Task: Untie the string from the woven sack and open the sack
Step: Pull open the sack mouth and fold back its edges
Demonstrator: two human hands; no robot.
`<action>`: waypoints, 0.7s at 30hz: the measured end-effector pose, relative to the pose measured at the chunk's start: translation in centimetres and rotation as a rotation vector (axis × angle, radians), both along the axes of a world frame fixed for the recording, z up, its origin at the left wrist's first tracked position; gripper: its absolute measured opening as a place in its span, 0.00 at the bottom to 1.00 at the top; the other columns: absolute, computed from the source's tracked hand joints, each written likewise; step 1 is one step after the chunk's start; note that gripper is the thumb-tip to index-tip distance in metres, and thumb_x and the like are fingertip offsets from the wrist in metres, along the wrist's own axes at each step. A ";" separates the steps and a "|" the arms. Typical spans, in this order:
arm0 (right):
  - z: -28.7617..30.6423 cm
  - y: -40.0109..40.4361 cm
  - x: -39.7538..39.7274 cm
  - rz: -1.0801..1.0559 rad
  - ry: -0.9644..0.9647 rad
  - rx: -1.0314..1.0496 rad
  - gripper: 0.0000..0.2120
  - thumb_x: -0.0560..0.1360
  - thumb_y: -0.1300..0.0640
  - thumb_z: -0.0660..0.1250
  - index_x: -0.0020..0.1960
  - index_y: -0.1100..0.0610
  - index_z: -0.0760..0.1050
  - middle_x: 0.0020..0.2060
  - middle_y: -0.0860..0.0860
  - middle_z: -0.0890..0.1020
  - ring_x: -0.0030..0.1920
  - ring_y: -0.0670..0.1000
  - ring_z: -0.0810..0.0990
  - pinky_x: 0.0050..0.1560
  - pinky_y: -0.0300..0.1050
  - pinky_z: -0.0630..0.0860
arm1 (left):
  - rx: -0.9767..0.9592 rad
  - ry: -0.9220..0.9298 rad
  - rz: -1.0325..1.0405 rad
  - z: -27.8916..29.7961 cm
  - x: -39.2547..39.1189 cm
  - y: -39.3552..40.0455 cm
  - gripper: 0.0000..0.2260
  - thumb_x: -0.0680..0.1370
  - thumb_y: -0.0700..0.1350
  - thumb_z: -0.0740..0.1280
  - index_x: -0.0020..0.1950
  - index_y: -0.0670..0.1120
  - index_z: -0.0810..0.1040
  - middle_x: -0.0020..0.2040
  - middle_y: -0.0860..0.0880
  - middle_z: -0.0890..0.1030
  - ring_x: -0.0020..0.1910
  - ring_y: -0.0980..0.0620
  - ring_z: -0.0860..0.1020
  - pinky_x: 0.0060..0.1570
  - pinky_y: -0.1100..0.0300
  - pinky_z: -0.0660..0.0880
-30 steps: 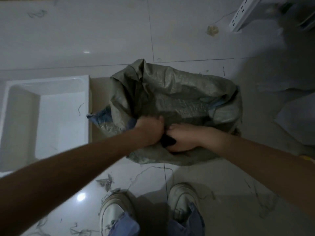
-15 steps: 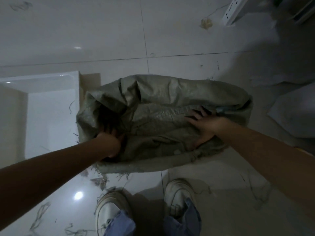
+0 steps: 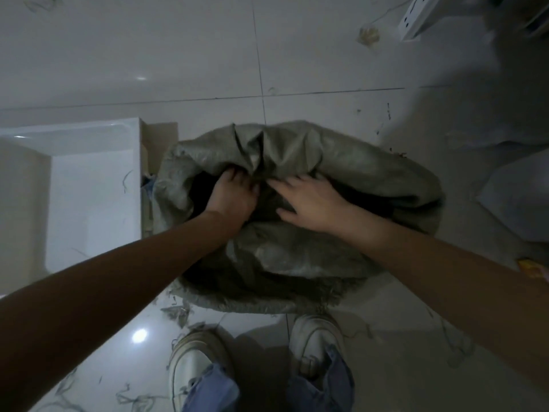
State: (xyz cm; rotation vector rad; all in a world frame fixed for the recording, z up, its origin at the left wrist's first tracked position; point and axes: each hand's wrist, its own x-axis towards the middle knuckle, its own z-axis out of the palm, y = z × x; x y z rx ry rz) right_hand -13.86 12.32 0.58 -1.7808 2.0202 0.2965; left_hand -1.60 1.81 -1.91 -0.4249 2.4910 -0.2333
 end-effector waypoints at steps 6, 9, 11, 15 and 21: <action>-3.3 -2.7 -3.3 -0.055 0.268 0.169 0.51 0.67 0.34 0.66 0.77 0.49 0.39 0.78 0.56 0.44 0.77 0.62 0.41 0.69 0.73 0.43 | -0.206 -0.140 -0.224 0.0 -0.9 -2.3 0.32 0.79 0.55 0.56 0.78 0.46 0.45 0.79 0.40 0.46 0.78 0.39 0.43 0.73 0.39 0.38; -5.1 -2.2 -4.8 0.056 0.384 0.224 0.55 0.63 0.26 0.61 0.77 0.48 0.36 0.78 0.55 0.40 0.76 0.62 0.37 0.67 0.76 0.39 | -0.081 -0.058 -0.300 -1.1 -0.1 -4.4 0.39 0.75 0.64 0.58 0.78 0.49 0.45 0.79 0.40 0.44 0.78 0.39 0.40 0.71 0.37 0.36; -6.0 -1.8 -5.9 0.052 0.364 0.246 0.58 0.61 0.24 0.61 0.76 0.48 0.33 0.77 0.55 0.38 0.76 0.62 0.36 0.66 0.76 0.38 | 0.009 -0.032 -0.294 -2.1 0.7 -5.8 0.38 0.74 0.67 0.55 0.78 0.53 0.46 0.79 0.42 0.43 0.78 0.39 0.40 0.70 0.36 0.35; -6.8 -1.3 -7.6 0.058 0.338 0.344 0.60 0.61 0.27 0.66 0.75 0.47 0.29 0.77 0.53 0.36 0.76 0.61 0.35 0.66 0.77 0.40 | -0.002 -0.140 -0.287 -3.1 1.4 -8.1 0.47 0.70 0.68 0.61 0.78 0.52 0.38 0.78 0.40 0.39 0.78 0.40 0.40 0.70 0.34 0.37; -7.4 -0.6 -9.8 0.014 0.257 0.364 0.58 0.65 0.36 0.71 0.74 0.45 0.28 0.77 0.52 0.36 0.77 0.59 0.38 0.68 0.74 0.45 | -0.019 -0.170 -0.350 -4.3 3.2 -11.4 0.62 0.67 0.65 0.68 0.61 0.51 0.11 0.78 0.38 0.38 0.77 0.37 0.42 0.72 0.37 0.40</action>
